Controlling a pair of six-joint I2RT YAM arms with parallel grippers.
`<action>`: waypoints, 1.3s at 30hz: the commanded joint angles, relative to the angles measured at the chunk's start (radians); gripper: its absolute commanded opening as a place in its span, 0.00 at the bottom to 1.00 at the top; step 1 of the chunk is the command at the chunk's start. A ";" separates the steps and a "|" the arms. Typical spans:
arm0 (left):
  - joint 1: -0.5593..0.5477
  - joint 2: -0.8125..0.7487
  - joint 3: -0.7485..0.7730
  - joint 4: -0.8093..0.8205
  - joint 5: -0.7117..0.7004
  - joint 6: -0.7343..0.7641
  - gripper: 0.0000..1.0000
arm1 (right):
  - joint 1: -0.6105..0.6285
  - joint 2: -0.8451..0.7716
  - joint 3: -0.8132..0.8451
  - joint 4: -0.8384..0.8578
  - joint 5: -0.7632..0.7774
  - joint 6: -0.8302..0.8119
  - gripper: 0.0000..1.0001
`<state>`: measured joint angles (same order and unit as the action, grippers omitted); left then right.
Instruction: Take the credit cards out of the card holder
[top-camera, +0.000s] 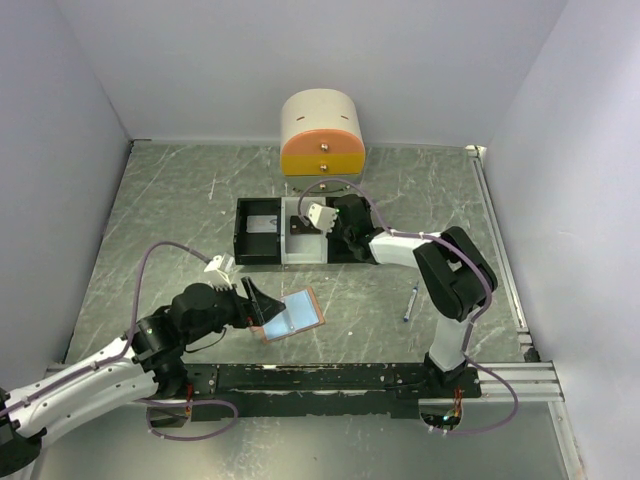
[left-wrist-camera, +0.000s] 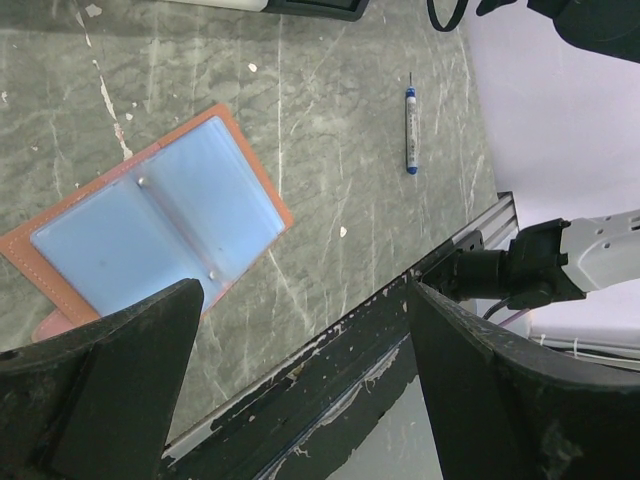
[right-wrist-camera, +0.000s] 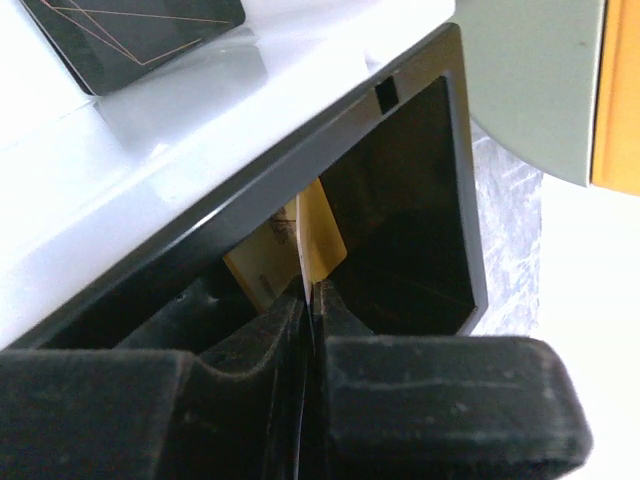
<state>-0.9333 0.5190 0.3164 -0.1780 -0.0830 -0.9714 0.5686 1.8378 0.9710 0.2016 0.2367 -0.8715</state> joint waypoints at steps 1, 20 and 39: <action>-0.003 0.010 0.041 -0.016 0.001 0.022 0.94 | -0.007 0.022 -0.006 0.009 -0.026 0.001 0.08; -0.002 0.053 0.036 0.008 0.025 0.016 0.93 | -0.010 -0.007 -0.023 -0.028 -0.029 0.056 0.44; -0.003 0.108 0.044 0.027 0.035 0.007 0.93 | -0.008 -0.152 -0.023 0.029 -0.004 0.278 0.48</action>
<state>-0.9333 0.6209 0.3210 -0.1707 -0.0708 -0.9653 0.5613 1.7966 0.9543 0.1741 0.2131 -0.7227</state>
